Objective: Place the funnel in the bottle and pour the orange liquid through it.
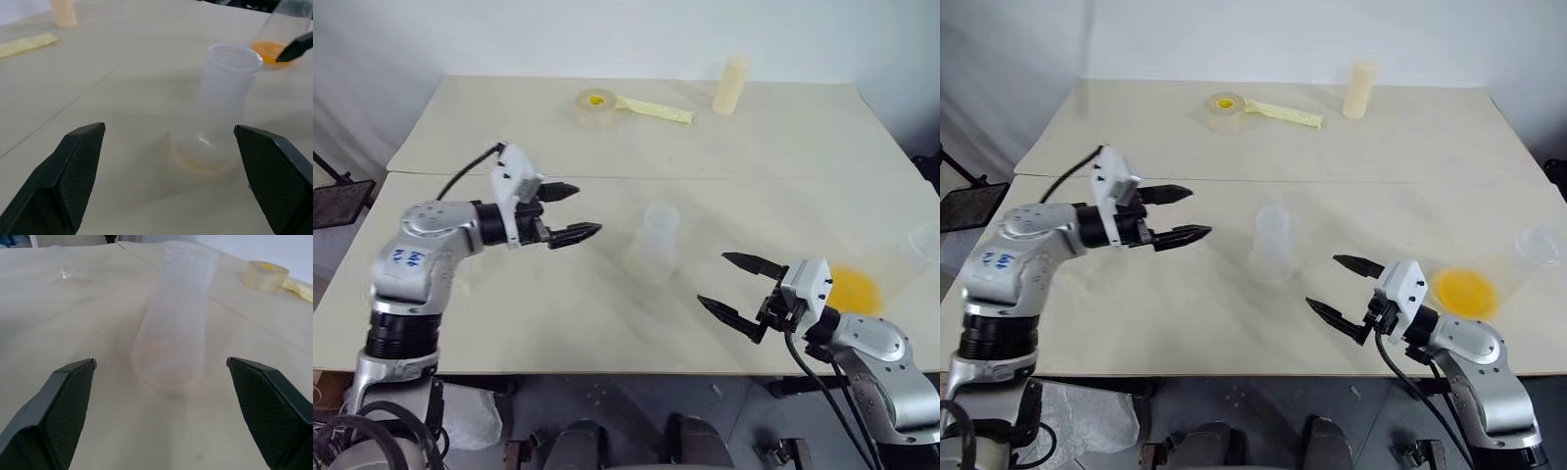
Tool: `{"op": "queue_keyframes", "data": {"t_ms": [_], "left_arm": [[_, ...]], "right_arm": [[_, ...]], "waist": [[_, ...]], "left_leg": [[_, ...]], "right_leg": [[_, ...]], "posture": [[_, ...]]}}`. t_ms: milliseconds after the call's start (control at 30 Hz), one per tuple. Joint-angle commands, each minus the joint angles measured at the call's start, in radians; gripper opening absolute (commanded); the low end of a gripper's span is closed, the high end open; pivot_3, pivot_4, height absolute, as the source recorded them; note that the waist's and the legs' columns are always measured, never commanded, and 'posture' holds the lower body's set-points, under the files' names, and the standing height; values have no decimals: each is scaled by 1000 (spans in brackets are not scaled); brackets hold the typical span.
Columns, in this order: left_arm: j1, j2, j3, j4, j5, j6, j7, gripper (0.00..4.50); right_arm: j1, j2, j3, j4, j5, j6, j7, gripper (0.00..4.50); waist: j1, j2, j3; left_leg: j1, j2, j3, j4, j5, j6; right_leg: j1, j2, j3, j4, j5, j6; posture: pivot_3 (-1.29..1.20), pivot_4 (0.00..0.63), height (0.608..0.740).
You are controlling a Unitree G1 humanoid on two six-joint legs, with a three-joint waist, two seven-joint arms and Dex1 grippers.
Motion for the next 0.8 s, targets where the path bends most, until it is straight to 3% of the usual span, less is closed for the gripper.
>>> {"op": "queue_keyframes", "data": {"t_ms": [33,333,500,633,800], "left_arm": [[108,62,114,-110,-34,18,18,4489],[641,38,481,-320,-35,-71,100,4489],[806,-19,615,-376,-23,-133,156,4489],[891,-60,649,-424,16,-170,228,4489],[792,-48,528,-455,173,-35,486,4489]], "right_arm": [[-26,-18,-26,20,23,-17,31,4500],[-95,-30,-10,81,66,7,133,4500],[-148,-35,8,131,62,9,181,4500],[-208,-22,36,178,50,13,201,4500],[-249,-10,63,201,40,16,208,4500]], "waist": [[-1,0,0],[-5,1,1],[4,1,1],[-2,1,1],[6,1,1]], "left_leg": [[1,1,0,0,0,0],[1,3,0,-1,-1,-1],[1,2,-1,0,-1,-1],[2,3,-1,0,-1,-1],[1,2,-2,0,-1,-1]], "right_leg": [[0,0,0,0,0,0],[0,0,1,0,0,0],[1,-1,2,0,0,0],[1,-1,2,-1,0,-1],[1,-1,1,0,0,-1]], "posture": [[0,150,740],[0,150,740],[0,150,740],[0,150,740],[0,150,740]]}}
